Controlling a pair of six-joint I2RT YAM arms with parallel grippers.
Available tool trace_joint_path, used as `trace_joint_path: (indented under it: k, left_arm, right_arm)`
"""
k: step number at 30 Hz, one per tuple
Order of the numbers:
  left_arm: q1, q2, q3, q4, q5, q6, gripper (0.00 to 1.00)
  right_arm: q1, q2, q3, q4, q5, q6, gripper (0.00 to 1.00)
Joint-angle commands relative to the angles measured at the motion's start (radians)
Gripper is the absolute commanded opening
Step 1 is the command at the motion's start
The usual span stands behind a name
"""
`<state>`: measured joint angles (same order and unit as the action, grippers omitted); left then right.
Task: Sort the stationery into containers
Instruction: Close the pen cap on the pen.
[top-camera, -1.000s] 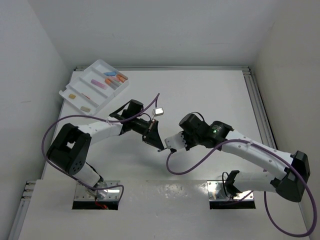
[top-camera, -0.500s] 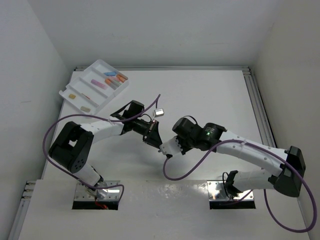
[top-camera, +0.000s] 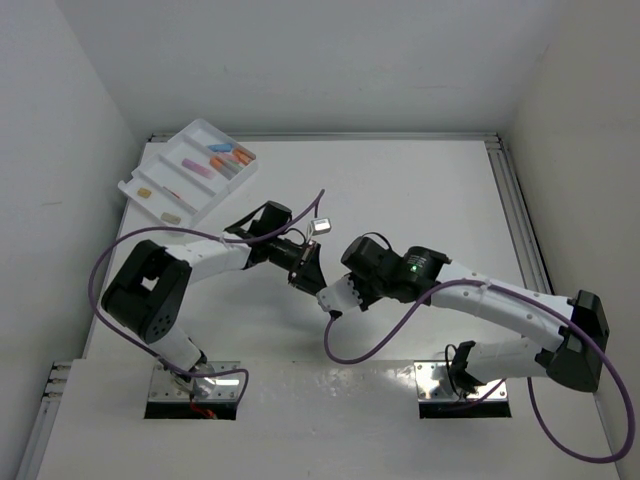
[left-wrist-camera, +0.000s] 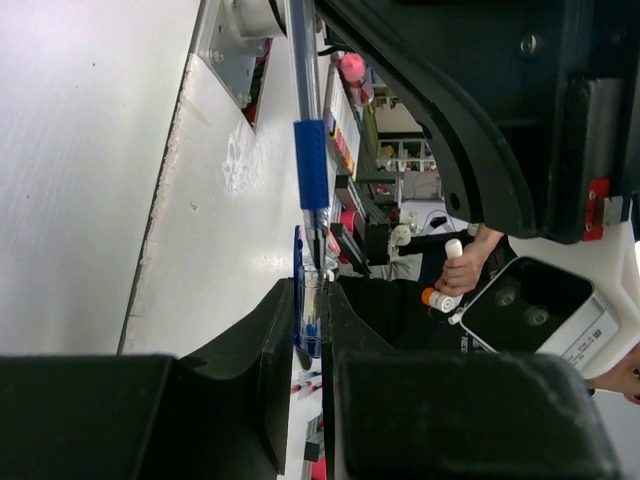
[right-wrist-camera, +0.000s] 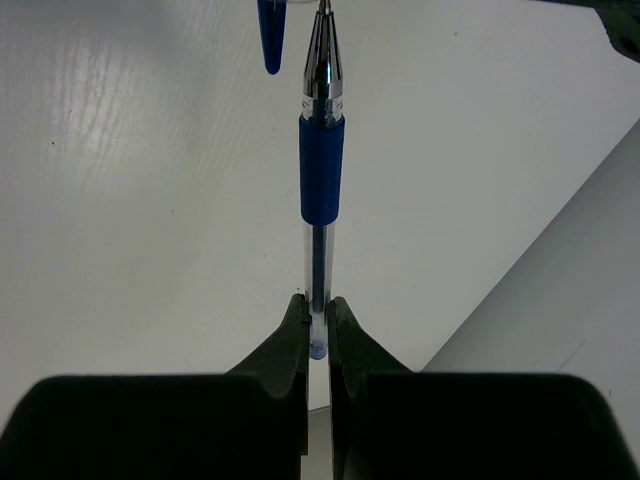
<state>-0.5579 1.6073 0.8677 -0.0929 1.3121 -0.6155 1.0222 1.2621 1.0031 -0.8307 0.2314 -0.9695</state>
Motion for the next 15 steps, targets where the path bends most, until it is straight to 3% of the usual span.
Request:
trace_joint_path:
  k: [1, 15]
  left_arm:
    - [-0.011, 0.009, 0.040, 0.028, 0.009, -0.004, 0.00]
    - [-0.011, 0.016, 0.050, 0.005, 0.012, 0.020, 0.00]
  right_arm:
    - [0.015, 0.000, 0.045, 0.016, -0.007, 0.005, 0.00]
    - [0.022, -0.030, -0.004, 0.022, 0.011, 0.005, 0.00]
